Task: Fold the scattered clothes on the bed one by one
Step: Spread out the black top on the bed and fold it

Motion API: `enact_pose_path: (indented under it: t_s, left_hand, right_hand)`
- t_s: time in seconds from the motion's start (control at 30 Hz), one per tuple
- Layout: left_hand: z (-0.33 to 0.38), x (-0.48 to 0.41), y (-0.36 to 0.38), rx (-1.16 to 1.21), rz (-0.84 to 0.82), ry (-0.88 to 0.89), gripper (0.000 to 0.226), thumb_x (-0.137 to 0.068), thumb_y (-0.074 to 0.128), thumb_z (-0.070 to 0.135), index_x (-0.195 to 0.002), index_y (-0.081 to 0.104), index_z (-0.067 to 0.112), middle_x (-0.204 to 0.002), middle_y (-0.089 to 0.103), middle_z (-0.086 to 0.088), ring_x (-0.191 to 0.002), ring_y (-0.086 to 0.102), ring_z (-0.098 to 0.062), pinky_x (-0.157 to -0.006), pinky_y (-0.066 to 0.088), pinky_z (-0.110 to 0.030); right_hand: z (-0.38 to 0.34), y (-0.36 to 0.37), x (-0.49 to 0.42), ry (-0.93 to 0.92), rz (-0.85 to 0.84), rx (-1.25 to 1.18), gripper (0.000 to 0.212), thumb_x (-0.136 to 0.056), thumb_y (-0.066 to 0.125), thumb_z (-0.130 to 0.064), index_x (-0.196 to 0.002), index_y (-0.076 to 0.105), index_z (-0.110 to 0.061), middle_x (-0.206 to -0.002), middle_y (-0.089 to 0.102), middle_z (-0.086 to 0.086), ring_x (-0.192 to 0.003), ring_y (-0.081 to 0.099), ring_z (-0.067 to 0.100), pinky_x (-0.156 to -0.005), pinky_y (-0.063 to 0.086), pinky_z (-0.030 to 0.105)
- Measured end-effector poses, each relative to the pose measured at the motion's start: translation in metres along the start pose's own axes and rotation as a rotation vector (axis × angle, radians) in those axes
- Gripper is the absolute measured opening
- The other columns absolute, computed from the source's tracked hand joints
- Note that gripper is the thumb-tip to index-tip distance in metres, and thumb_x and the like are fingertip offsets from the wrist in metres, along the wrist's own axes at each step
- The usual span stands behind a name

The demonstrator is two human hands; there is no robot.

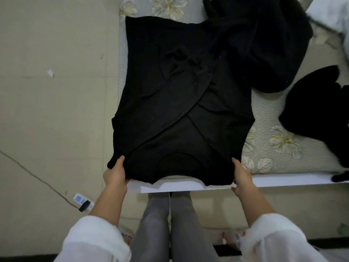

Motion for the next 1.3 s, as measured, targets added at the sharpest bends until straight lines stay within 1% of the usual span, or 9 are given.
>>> enact_pose_path:
  t_s: [0.27, 0.37, 0.47, 0.6, 0.73, 0.87, 1.03, 1.17, 1.3]
  left_hand:
    - [0.004, 0.012, -0.017, -0.104, 0.076, 0.069, 0.038, -0.092, 0.048, -0.001, -0.129, 0.053, 0.004, -0.128, 0.055, -0.020, -0.112, 0.055, -0.040, -0.083, 0.050, -0.042]
    - [-0.017, 0.018, -0.040, -0.111, 0.159, -0.053, 0.044, -0.092, 0.046, -0.005, -0.135, 0.046, 0.000, -0.134, 0.050, -0.022, -0.117, 0.051, -0.042, -0.087, 0.049, -0.045]
    - [-0.035, 0.024, -0.058, -0.158, 0.209, -0.154, 0.043, -0.093, 0.046, 0.004, -0.135, 0.044, -0.002, -0.134, 0.050, -0.021, -0.119, 0.050, -0.040, -0.089, 0.049, -0.042]
    - [-0.016, 0.026, -0.052, -0.065, 0.235, -0.131, 0.033, -0.091, 0.047, 0.009, -0.121, 0.056, 0.000, -0.125, 0.056, -0.021, -0.106, 0.055, -0.037, -0.089, 0.050, -0.044]
    - [0.048, 0.026, -0.014, 0.026, 0.165, 0.124, 0.010, -0.087, 0.054, 0.009, -0.078, 0.057, 0.006, -0.094, 0.062, -0.015, -0.090, 0.060, -0.032, -0.076, 0.054, -0.046]
    - [0.117, 0.033, 0.038, 0.222, 0.003, 0.240, 0.020, -0.092, 0.056, 0.012, -0.110, 0.053, 0.006, -0.105, 0.057, -0.016, -0.092, 0.060, -0.032, -0.070, 0.053, -0.044]
    - [0.175, 0.028, 0.093, 0.293, -0.133, 0.197, 0.028, -0.093, 0.057, 0.013, -0.119, 0.050, 0.006, -0.093, 0.058, -0.013, -0.080, 0.063, -0.027, -0.070, 0.055, -0.038]
    - [0.216, 0.022, 0.134, 0.278, -0.262, 0.160, 0.009, -0.096, 0.052, 0.015, -0.090, 0.050, 0.008, -0.086, 0.058, -0.011, -0.073, 0.063, -0.022, -0.083, 0.054, -0.037]
    - [0.260, 0.014, 0.179, 0.205, -0.395, 0.174, 0.015, -0.100, 0.043, 0.020, -0.089, 0.048, 0.013, -0.100, 0.061, -0.005, -0.090, 0.064, -0.018, -0.087, 0.053, -0.031]
  right_hand:
    - [-0.016, -0.021, 0.024, -0.323, 0.210, 0.241, 0.038, -0.099, 0.048, -0.019, -0.127, 0.052, 0.006, -0.126, 0.055, 0.024, -0.116, 0.051, 0.041, -0.096, 0.039, 0.039]
    - [0.004, -0.038, 0.025, -0.234, 0.202, 0.353, 0.032, -0.096, 0.053, -0.015, -0.114, 0.057, 0.012, -0.117, 0.059, 0.029, -0.108, 0.056, 0.044, -0.087, 0.043, 0.038]
    - [0.023, -0.052, 0.021, -0.141, 0.190, 0.439, 0.026, -0.089, 0.060, -0.019, -0.089, 0.057, 0.007, -0.104, 0.061, 0.030, -0.097, 0.059, 0.044, -0.087, 0.050, 0.052]
    - [-0.002, -0.039, 0.036, -0.115, 0.074, 0.093, 0.015, -0.087, 0.060, -0.012, -0.086, 0.058, 0.002, -0.088, 0.059, 0.015, -0.085, 0.057, 0.029, -0.062, 0.052, 0.038]
    - [-0.062, -0.024, 0.040, -0.163, -0.061, -0.255, 0.004, -0.087, 0.055, -0.014, -0.083, 0.057, -0.014, -0.089, 0.061, 0.008, -0.079, 0.059, 0.020, -0.055, 0.050, 0.031]
    - [-0.126, -0.006, 0.047, -0.254, -0.146, -0.286, 0.013, -0.092, 0.047, -0.008, -0.083, 0.054, -0.014, -0.090, 0.059, 0.007, -0.080, 0.060, 0.019, -0.050, 0.056, 0.033]
    - [-0.200, 0.020, 0.058, -0.306, -0.280, -0.276, 0.015, -0.095, 0.045, -0.010, -0.088, 0.059, -0.008, -0.090, 0.063, 0.009, -0.078, 0.063, 0.019, -0.050, 0.057, 0.025]
    - [-0.248, 0.032, 0.053, -0.299, -0.297, -0.388, 0.014, -0.097, 0.043, -0.009, -0.089, 0.055, -0.006, -0.090, 0.062, 0.012, -0.080, 0.063, 0.021, -0.051, 0.058, 0.025]
    - [-0.292, 0.054, 0.050, -0.318, -0.404, -0.386, 0.022, -0.096, 0.041, -0.012, -0.113, 0.048, -0.001, -0.100, 0.062, 0.019, -0.092, 0.064, 0.028, -0.071, 0.058, 0.030]
Point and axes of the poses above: each hand's wrist, its own x-axis away from the middle knuckle, its own y-axis out of the palm, z = x × y, the point moved 7 cm from there along -x, towards the middle knuckle
